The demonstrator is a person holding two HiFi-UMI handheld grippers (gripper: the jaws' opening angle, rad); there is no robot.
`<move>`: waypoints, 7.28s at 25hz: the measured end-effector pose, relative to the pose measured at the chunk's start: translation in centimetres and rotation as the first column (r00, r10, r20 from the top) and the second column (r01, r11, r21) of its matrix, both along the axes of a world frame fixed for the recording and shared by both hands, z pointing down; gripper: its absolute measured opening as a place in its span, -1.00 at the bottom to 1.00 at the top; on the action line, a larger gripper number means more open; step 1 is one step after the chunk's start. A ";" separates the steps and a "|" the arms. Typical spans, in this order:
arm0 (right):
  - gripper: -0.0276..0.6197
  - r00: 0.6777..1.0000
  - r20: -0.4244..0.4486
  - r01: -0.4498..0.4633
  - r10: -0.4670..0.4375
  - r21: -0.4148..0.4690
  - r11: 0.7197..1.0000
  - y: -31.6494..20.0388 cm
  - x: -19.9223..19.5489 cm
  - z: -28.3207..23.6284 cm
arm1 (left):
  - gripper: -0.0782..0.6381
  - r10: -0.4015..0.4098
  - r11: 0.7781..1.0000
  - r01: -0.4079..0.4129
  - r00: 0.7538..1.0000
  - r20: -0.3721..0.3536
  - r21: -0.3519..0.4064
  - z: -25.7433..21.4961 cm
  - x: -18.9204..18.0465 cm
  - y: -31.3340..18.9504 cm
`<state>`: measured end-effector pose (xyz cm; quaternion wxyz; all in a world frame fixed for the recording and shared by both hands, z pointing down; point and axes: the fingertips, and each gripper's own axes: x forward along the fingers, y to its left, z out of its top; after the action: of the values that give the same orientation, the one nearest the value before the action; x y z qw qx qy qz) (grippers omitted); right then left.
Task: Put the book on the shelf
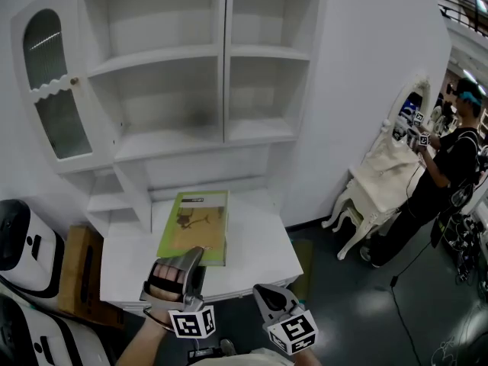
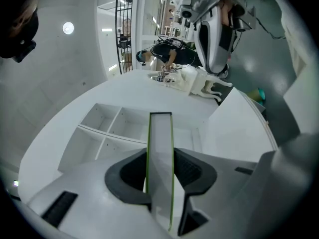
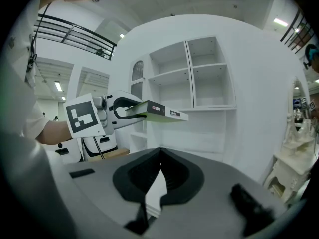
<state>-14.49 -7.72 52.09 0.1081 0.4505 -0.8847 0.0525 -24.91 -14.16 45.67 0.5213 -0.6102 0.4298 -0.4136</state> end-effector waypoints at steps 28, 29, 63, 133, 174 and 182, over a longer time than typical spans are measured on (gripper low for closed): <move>-0.88 1.000 0.000 0.031 -0.031 -0.003 1.000 -12.5 11.0 -1.1 | -0.36 -0.020 0.999 0.021 1.000 0.021 -0.025 -3.3 11.1 -9.0; -0.88 0.999 -0.002 0.035 -0.035 -0.004 0.999 -12.9 11.6 -1.1 | -0.36 -0.026 0.999 0.026 0.999 0.022 -0.021 -3.7 11.6 -9.3; -0.88 0.991 -0.008 0.131 -0.132 -0.033 0.991 -17.0 18.0 -0.5 | -0.36 -0.057 0.997 0.053 0.995 0.084 0.052 -18.0 20.5 -14.3; -0.88 0.998 0.028 0.059 -0.057 -0.080 0.995 -18.6 21.0 0.7 | -0.37 -0.116 0.984 0.100 0.987 0.107 0.146 -34.8 22.8 -27.4; -0.88 1.000 0.029 -0.009 0.012 -0.093 0.996 -22.0 23.8 0.9 | -0.37 -0.149 0.989 0.147 0.984 0.094 0.021 -34.8 22.1 -40.2; -0.88 1.000 0.026 0.009 -0.007 -0.108 0.994 -21.9 23.0 1.2 | -0.37 -0.147 0.989 0.146 0.986 0.075 0.022 -34.9 22.1 -40.3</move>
<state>8.50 -29.61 53.27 0.1211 0.4397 -0.8836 0.1058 -2.79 -54.42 10.74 0.5104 -0.5566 0.4566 -0.4702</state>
